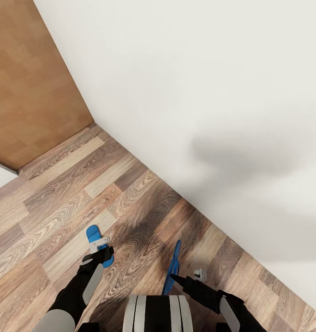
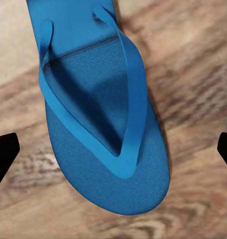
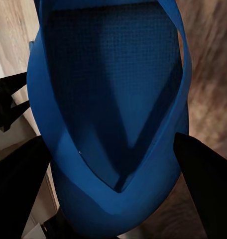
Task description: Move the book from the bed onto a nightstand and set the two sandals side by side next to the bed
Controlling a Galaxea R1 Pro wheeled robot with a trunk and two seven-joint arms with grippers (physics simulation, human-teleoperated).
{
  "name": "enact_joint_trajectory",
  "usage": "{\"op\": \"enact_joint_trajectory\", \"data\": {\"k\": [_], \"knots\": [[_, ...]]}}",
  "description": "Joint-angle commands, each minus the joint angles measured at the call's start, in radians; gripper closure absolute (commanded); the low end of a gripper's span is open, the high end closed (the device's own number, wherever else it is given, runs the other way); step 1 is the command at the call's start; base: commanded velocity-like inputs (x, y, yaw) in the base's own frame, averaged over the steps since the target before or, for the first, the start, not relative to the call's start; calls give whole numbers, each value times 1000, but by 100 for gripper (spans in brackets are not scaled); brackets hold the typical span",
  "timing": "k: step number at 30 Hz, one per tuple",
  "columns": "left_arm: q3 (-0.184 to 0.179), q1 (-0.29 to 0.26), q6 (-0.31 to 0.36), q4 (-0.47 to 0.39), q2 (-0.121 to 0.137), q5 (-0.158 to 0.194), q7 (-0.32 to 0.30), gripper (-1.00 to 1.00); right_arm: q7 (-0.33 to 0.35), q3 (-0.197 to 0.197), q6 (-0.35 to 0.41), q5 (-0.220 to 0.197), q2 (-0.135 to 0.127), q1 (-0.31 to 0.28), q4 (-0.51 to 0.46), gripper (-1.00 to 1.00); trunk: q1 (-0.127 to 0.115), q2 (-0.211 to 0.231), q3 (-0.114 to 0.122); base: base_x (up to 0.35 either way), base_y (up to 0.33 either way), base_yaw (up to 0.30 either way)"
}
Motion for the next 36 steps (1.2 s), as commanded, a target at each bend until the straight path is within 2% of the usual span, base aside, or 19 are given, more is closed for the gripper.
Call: {"op": "enact_joint_trajectory", "data": {"k": [1, 36], "knots": [[0, 0, 4, -2, 0, 7, 5, -100, 3, -5, 8, -3, 1, 0, 0, 100, 0, 0, -1, 0, 0, 0], [-4, 0, 4, -2, -2, 6, 5, -100, 3, -7, 9, -3, -2, 0, -2, 100, 0, 0, -1, 61, 36, 0]]}}
